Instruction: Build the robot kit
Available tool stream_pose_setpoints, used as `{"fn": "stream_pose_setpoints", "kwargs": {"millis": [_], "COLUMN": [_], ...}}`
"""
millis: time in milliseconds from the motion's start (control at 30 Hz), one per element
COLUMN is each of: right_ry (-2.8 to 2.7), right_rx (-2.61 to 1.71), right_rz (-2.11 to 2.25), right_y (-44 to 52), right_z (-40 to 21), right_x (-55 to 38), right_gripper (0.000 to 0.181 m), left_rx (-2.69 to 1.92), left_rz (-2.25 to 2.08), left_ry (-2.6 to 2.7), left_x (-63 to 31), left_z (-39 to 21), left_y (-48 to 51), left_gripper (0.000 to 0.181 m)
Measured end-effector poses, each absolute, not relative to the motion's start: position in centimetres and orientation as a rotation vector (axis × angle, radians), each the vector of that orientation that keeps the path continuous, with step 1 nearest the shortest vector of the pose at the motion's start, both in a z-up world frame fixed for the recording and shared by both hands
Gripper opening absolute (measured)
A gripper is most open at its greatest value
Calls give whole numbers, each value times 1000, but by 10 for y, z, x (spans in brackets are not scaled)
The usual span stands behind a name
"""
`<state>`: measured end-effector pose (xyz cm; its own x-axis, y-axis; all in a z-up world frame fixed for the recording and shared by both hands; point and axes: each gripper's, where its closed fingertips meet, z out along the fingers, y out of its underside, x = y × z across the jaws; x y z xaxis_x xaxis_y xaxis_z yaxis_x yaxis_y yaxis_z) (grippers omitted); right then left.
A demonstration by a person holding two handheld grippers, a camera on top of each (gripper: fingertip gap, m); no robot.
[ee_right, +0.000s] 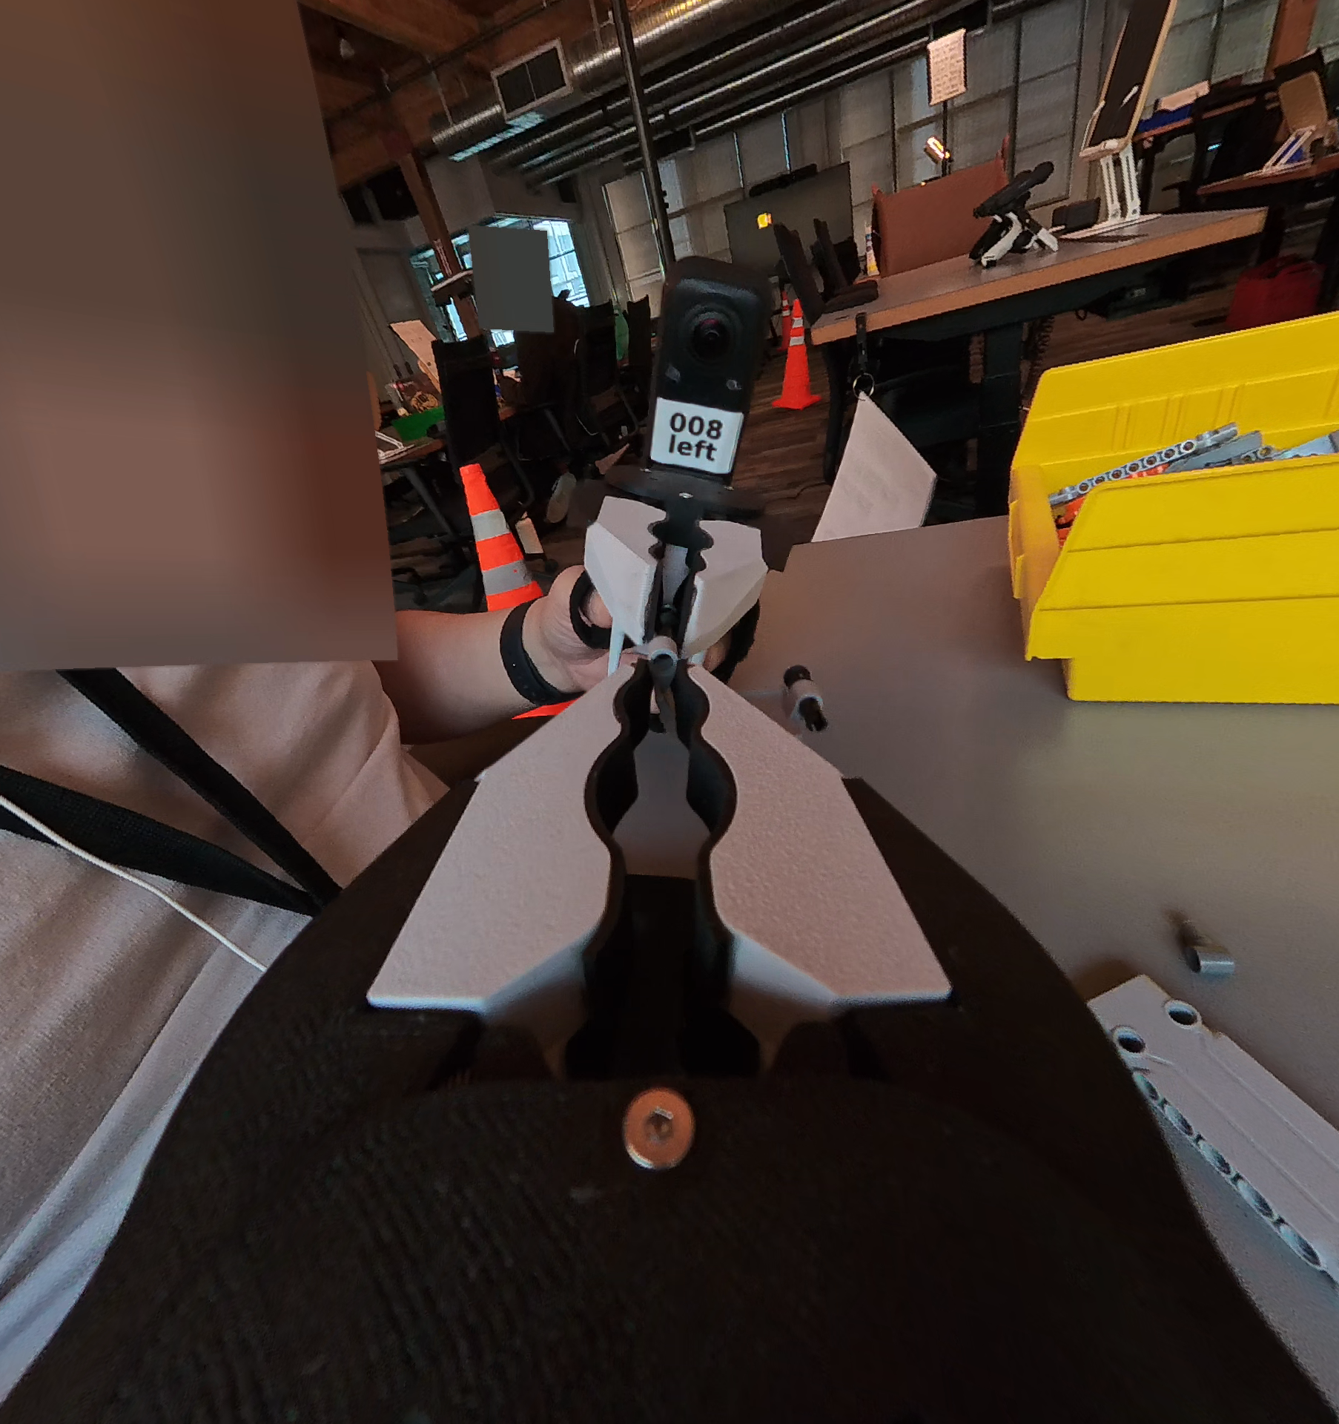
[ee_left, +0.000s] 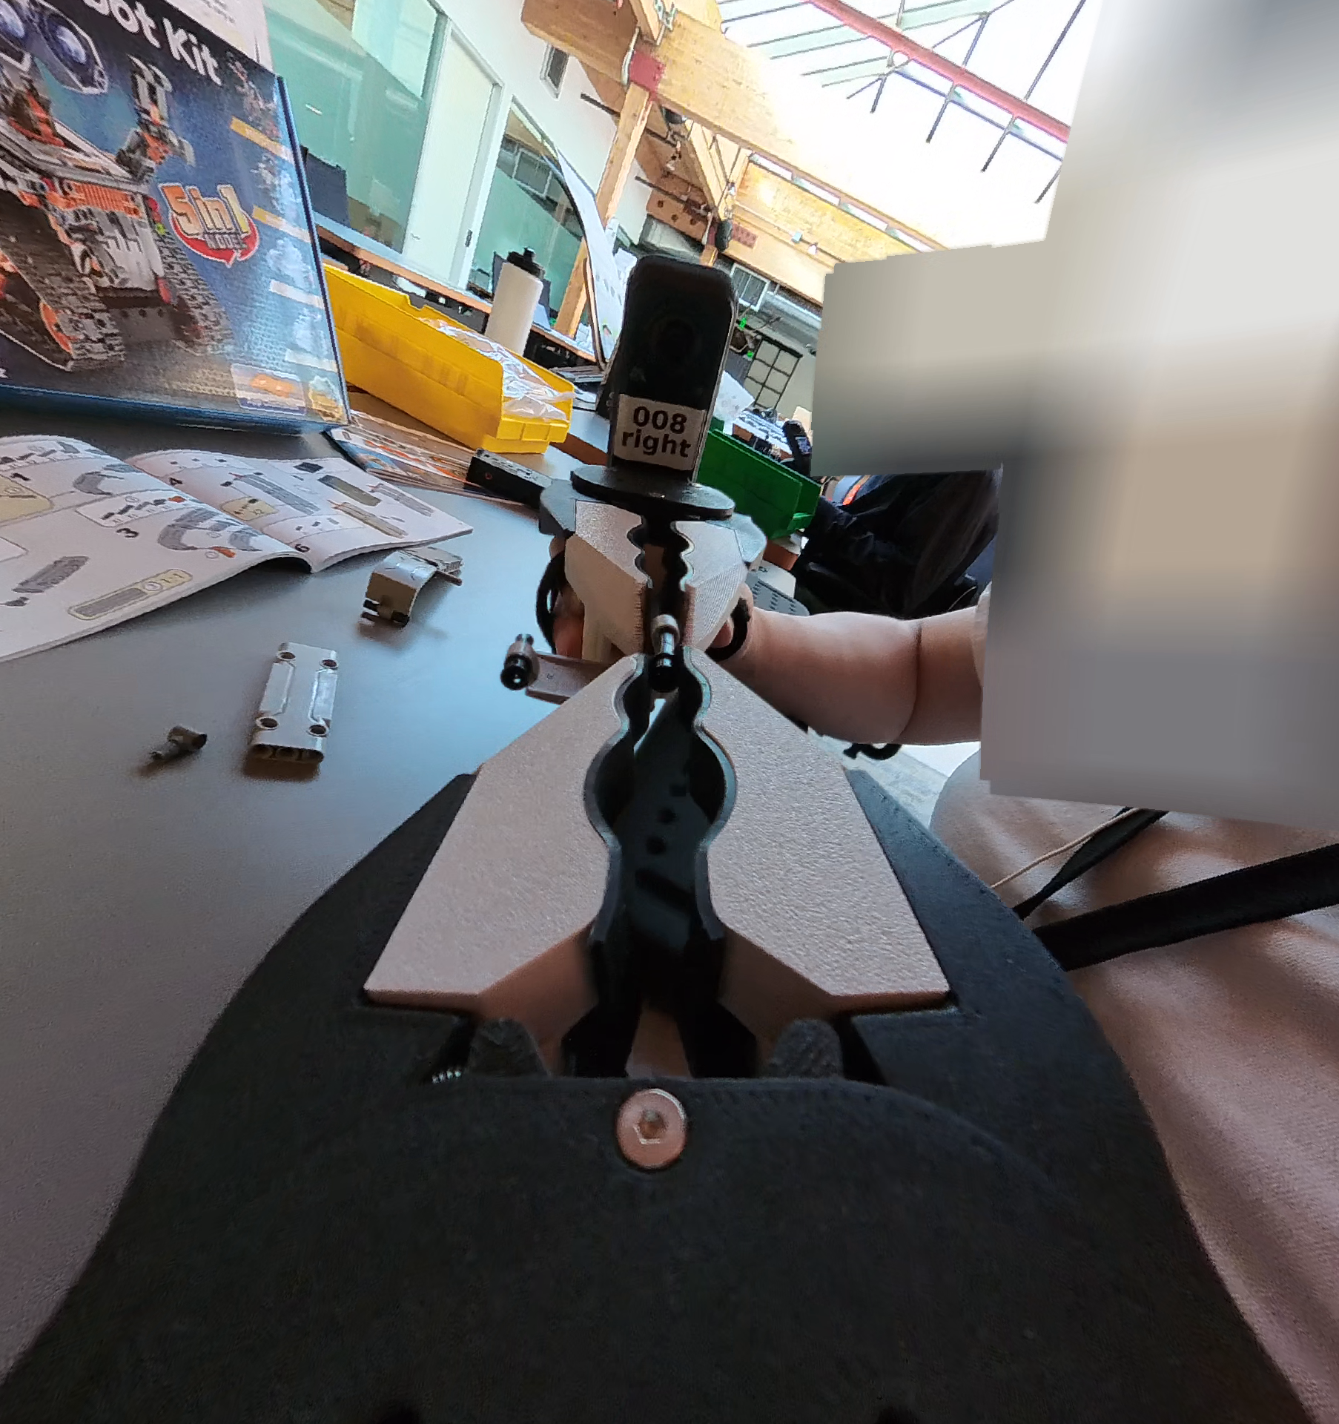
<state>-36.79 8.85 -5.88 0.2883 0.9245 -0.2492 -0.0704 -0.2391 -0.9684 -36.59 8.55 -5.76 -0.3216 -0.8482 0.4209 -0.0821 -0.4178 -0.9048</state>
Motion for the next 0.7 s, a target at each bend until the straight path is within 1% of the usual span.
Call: {"fn": "stream_pose_setpoints", "kwargs": {"millis": [167, 267, 367, 600, 700], "right_ry": [-839, -873, -860, -893, -958], "right_rx": [-1485, -1561, -1551, -1634, -1684], "right_rz": [1150, 1060, 1055, 1023, 938], "right_y": [88, 93, 95, 96, 96], "right_z": [-62, -82, -84, -100, -112], "right_x": [-367, -367, -369, -372, -375], "right_gripper": [2, 3, 3, 3, 3], "left_rx": [-1358, -1389, -1426, -1530, -1591], "left_rz": [-1805, -1746, -1842, -1760, -1704], "left_ry": [1232, 1269, 1256, 1362, 1426], "left_x": [-364, -363, -365, -369, -371], "left_z": [-60, -77, -79, -95, -106], "left_y": [85, 90, 92, 92, 93], "left_gripper": [4, 4, 4, 4, 4]}}
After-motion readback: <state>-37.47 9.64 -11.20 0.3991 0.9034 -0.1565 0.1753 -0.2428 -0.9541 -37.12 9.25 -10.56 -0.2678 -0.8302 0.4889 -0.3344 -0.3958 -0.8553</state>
